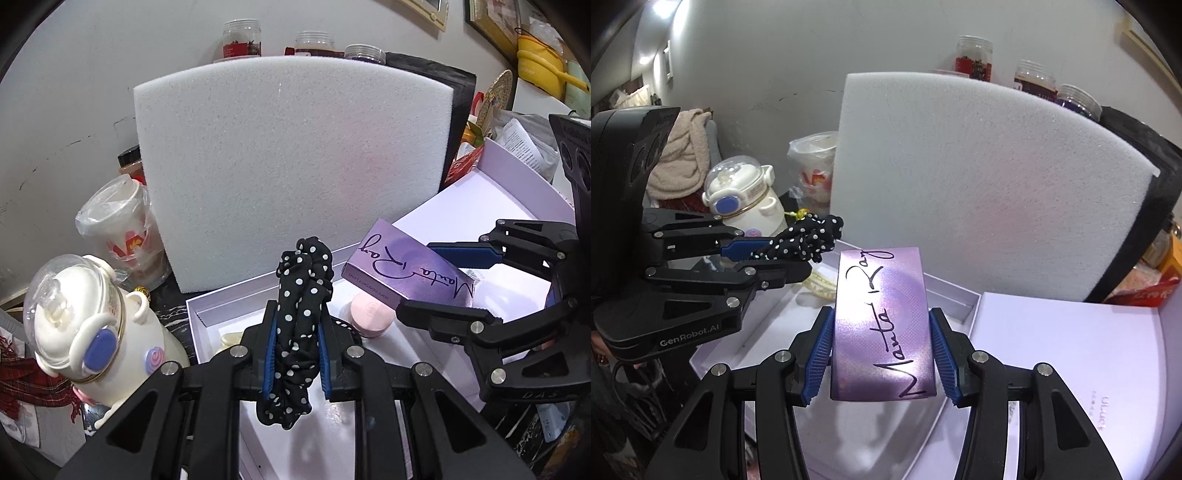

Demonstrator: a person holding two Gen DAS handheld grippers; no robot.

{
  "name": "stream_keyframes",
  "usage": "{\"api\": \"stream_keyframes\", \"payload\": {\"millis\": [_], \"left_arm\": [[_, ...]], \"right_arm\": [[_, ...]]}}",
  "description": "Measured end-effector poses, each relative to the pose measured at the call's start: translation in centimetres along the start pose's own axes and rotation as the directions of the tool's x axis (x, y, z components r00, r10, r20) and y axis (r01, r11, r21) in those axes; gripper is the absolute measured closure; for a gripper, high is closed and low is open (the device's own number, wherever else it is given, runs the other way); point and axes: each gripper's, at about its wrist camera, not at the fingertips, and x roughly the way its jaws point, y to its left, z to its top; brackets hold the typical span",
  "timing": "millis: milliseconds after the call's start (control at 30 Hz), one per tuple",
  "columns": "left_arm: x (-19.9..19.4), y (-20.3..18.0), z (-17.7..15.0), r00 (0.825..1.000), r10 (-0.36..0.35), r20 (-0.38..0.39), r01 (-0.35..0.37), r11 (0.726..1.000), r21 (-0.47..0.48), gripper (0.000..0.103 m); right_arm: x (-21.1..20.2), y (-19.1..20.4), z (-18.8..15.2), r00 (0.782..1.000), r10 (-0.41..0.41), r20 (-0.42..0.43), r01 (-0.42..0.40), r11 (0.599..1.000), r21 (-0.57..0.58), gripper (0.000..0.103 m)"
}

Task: Organize rigid objects
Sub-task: 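Lift the scrunchie and purple box and carry both over the lavender box, then open both tools to drop the scrunchie and purple box into the box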

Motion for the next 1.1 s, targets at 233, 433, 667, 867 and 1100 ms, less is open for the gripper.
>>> {"api": "stream_keyframes", "payload": {"millis": [233,433,667,867,1100], "left_arm": [[1.9,0.4,-0.1,0.999,0.008,-0.041,-0.008,1.000,-0.010,0.084],[3.9,1.0,-0.2,0.996,-0.007,-0.093,0.003,0.999,-0.041,0.084],[5.2,1.1,-0.3,0.990,-0.011,-0.142,0.005,0.999,-0.047,0.084],[5.6,1.0,-0.3,0.987,-0.023,-0.156,0.015,0.999,-0.050,0.084],[6.5,1.3,-0.1,0.983,-0.021,-0.183,0.013,0.999,-0.044,0.083]], "right_arm": [[2.3,0.1,0.5,0.999,-0.011,-0.038,0.010,1.000,-0.014,0.053],[4.2,-0.3,0.5,0.997,-0.010,-0.081,0.009,1.000,-0.007,0.053],[5.4,-0.7,0.5,0.993,-0.008,-0.121,0.009,1.000,0.012,0.053],[6.0,-1.0,0.2,0.988,-0.027,-0.151,0.030,0.999,0.017,0.052],[5.7,-1.4,0.1,0.986,-0.053,-0.156,0.059,0.998,0.033,0.040]]}}
